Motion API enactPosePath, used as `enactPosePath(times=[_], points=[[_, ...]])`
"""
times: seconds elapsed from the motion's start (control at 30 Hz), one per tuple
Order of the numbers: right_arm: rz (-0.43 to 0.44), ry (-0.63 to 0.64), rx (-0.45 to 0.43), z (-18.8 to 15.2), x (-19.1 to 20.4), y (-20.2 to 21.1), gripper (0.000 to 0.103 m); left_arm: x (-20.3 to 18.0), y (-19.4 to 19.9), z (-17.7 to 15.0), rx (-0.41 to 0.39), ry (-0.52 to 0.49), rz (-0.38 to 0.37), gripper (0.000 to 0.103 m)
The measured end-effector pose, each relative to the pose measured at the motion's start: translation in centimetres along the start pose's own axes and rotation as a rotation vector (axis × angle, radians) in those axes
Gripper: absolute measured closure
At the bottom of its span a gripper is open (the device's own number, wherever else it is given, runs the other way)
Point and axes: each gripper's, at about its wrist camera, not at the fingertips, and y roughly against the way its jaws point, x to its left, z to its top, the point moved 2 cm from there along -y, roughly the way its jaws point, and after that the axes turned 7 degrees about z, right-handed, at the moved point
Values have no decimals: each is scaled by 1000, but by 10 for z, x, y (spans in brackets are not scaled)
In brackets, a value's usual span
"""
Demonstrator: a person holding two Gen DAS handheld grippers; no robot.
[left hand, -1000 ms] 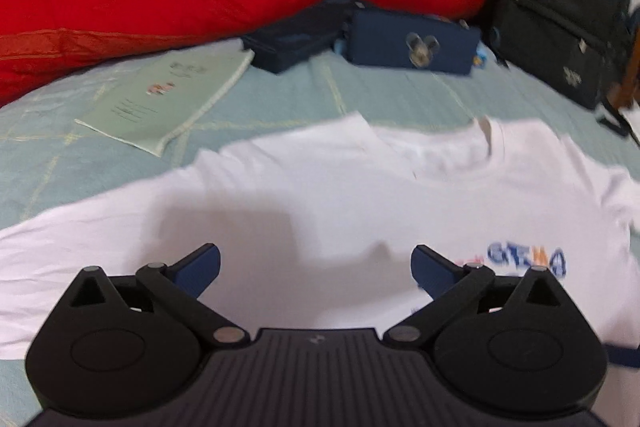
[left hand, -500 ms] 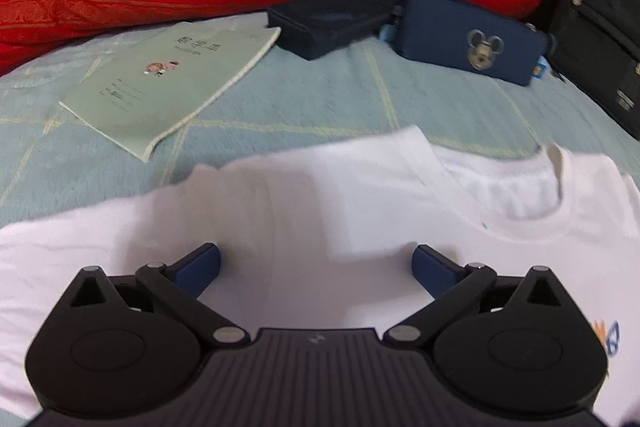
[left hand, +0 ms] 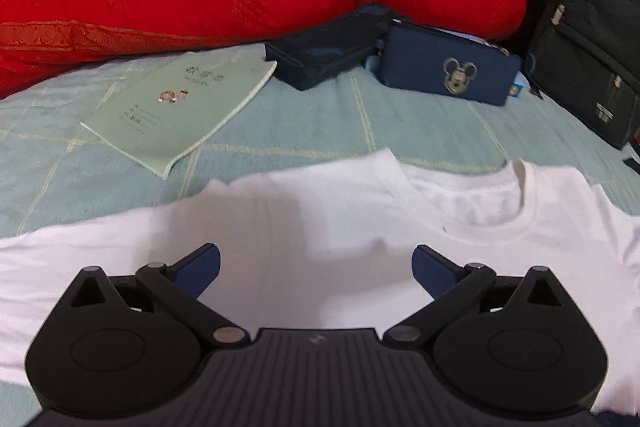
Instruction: Fold clothes
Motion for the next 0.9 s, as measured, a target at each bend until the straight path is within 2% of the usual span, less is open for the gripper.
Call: enactPosePath(times=[0.23,0.37,0.5,0.63,0.77,0.9], points=[[9,-10,-3,0,-1,2,0,-6,18,-29,16,-26,-46,2],[8,-9,-3,0,0,3,0,-12,9,-43,55,-46,-68,2],[7,-8,-1,0,0,2,0,-15,-3,-45,53,-63,-49,1],[5,-7,1,0,0,2,0,-13,-8,-34,48,-61,-38,1],[8,-5,1,-1,0,2,0,-8,6,-28,36,-9,-50,1],[10,-11,1,-1,-1,1,0,-1,33,-35,5,-1,-103,1]])
